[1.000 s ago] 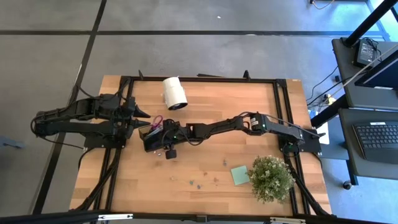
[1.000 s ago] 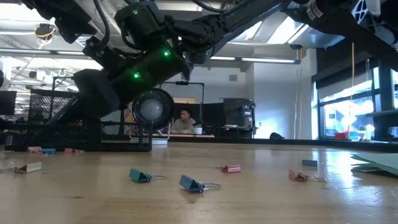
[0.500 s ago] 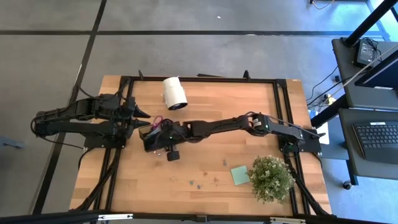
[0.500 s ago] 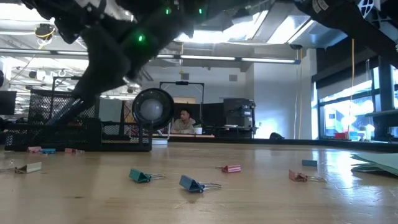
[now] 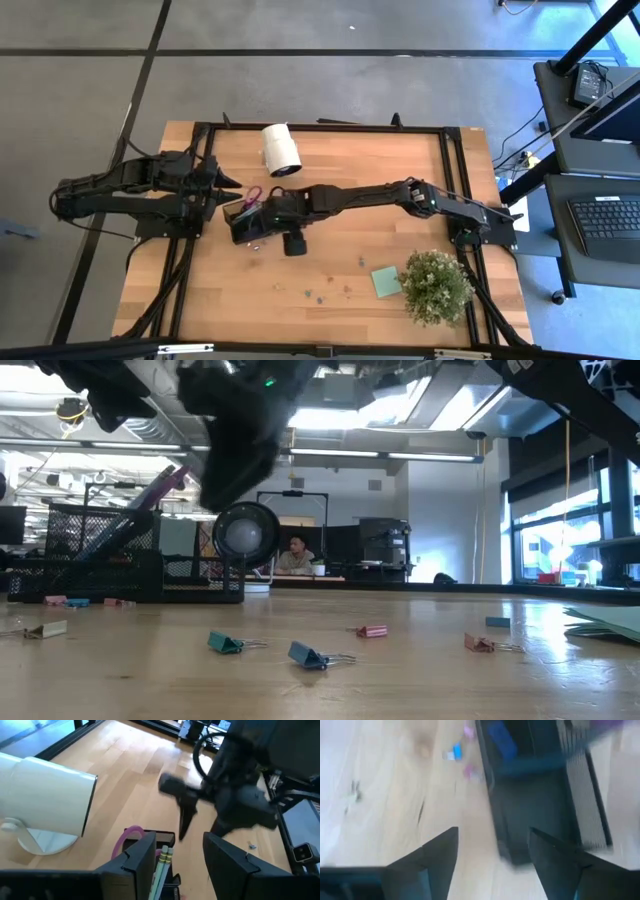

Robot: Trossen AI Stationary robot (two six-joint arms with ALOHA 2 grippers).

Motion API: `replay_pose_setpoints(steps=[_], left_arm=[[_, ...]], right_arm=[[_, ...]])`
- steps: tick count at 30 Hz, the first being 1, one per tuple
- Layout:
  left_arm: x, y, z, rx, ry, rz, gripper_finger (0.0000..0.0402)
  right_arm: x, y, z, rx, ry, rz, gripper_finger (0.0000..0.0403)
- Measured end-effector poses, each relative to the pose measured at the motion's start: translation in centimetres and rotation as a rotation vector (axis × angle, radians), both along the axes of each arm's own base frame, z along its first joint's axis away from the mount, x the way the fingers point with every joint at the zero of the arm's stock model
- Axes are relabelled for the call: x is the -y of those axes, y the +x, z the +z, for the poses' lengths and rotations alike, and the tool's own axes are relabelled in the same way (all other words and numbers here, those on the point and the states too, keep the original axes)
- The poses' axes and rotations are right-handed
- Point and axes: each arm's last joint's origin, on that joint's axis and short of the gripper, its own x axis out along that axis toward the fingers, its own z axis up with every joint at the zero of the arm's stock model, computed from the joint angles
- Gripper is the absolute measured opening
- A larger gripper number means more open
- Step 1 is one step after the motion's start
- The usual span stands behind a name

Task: Pick and place office supplies into organizer
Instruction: Put the blue sticky note pad into the black desk organizer

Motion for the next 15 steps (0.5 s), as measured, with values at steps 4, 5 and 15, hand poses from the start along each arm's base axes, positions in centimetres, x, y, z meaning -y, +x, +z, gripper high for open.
replay_pose_setpoints(steps=[4,5,15], left_arm=[[0.0,0.0,0.0,0.004,-0.001,0.003,0.0156],[0.0,0.0,0.1,0.008,0.000,0.003,0.0156],[0.0,0.0,0.1,0.009,-0.002,-0.003,0.0156]], right_arm=[[0.1,-1.6,1.2,-0.100,0.035,-0.091,0.0242],[0.2,-2.1,1.2,-0.147,0.039,-0.114,0.0242],[-2.0,-6.6,1.3,-0.536,-0.006,-0.202,0.0242]])
